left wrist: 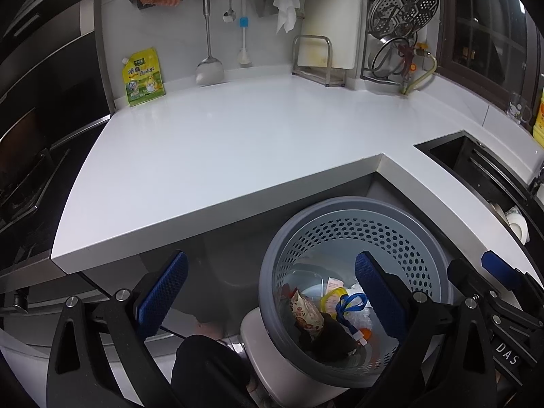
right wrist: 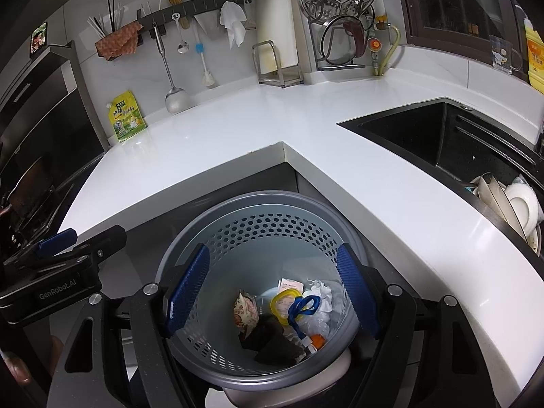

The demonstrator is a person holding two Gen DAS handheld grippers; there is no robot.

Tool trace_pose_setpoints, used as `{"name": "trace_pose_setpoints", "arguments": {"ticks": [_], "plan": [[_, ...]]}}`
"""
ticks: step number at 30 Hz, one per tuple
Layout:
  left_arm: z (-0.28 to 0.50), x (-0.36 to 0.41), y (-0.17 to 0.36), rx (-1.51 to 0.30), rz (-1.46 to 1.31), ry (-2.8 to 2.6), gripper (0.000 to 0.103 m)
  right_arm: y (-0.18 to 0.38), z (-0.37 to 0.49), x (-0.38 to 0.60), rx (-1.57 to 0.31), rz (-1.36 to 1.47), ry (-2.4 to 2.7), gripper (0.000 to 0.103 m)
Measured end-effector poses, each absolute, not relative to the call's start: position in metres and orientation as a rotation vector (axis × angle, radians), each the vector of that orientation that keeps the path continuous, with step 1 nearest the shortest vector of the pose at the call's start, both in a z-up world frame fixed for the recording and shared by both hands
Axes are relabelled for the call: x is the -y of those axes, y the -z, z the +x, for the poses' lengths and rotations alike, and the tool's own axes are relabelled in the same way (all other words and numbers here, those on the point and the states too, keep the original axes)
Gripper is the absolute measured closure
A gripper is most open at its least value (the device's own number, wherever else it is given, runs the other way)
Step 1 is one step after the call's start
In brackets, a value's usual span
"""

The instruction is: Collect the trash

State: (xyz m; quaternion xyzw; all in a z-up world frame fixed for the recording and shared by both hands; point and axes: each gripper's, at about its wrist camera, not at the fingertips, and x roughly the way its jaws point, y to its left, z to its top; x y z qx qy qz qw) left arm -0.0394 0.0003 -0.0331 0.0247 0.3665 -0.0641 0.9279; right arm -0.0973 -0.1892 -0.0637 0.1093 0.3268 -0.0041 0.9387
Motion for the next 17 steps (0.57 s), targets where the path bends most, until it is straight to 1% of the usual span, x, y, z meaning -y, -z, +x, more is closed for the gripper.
{"name": "trace_pose_setpoints", "arguments": {"ticks": [17], "plan": [[-0.0408,0.0028,0.0370,-0.751,0.063,0.131,0.006,0.0659,-0.0955,0.1886,-0.671,0.225,0.007,0.029]]}}
